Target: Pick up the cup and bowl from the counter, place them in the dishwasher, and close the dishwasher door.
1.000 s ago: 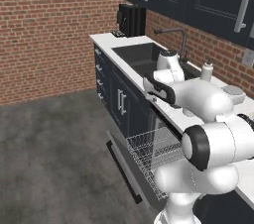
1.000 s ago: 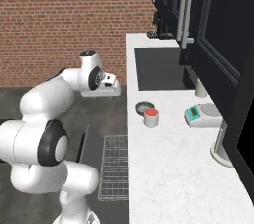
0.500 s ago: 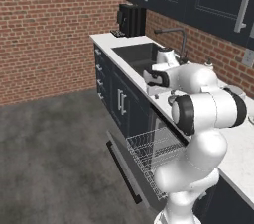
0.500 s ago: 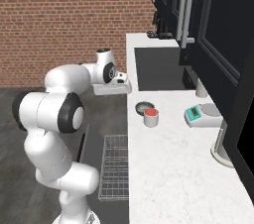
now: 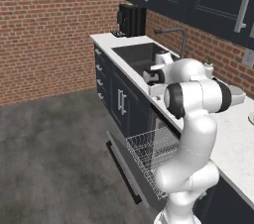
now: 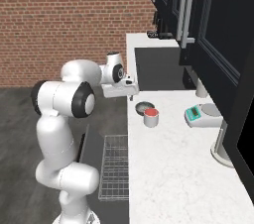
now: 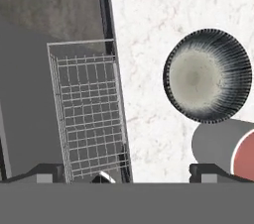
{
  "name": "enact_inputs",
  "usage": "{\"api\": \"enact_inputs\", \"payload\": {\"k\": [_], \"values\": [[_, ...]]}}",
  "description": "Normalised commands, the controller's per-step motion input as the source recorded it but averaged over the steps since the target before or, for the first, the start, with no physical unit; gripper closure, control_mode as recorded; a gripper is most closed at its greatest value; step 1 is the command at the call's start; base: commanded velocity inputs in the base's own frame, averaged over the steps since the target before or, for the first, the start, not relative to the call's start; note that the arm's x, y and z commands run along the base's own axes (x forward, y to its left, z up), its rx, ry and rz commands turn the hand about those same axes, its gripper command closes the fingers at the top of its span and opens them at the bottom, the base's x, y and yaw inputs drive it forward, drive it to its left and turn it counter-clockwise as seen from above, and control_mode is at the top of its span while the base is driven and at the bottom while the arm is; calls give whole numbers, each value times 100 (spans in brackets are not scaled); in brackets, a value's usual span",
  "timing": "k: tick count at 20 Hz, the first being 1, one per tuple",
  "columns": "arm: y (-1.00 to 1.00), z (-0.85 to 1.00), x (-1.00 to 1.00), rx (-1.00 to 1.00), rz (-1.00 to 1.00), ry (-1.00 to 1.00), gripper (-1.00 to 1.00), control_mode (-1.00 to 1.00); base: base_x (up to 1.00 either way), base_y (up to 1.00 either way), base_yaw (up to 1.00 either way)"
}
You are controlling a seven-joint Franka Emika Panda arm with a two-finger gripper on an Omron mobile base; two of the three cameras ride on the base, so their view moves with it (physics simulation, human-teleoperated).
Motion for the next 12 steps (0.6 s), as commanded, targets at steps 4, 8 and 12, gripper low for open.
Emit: {"api": "enact_inputs", "payload": {"k": [4, 8, 12], "values": [[-33, -22, 37, 0, 0, 10, -100, -100, 0, 0, 0], [-21, -30, 39, 0, 0, 7, -100, -100, 0, 0, 0], [-15, -30, 41, 0, 0, 1, -100, -100, 0, 0, 0]]}}
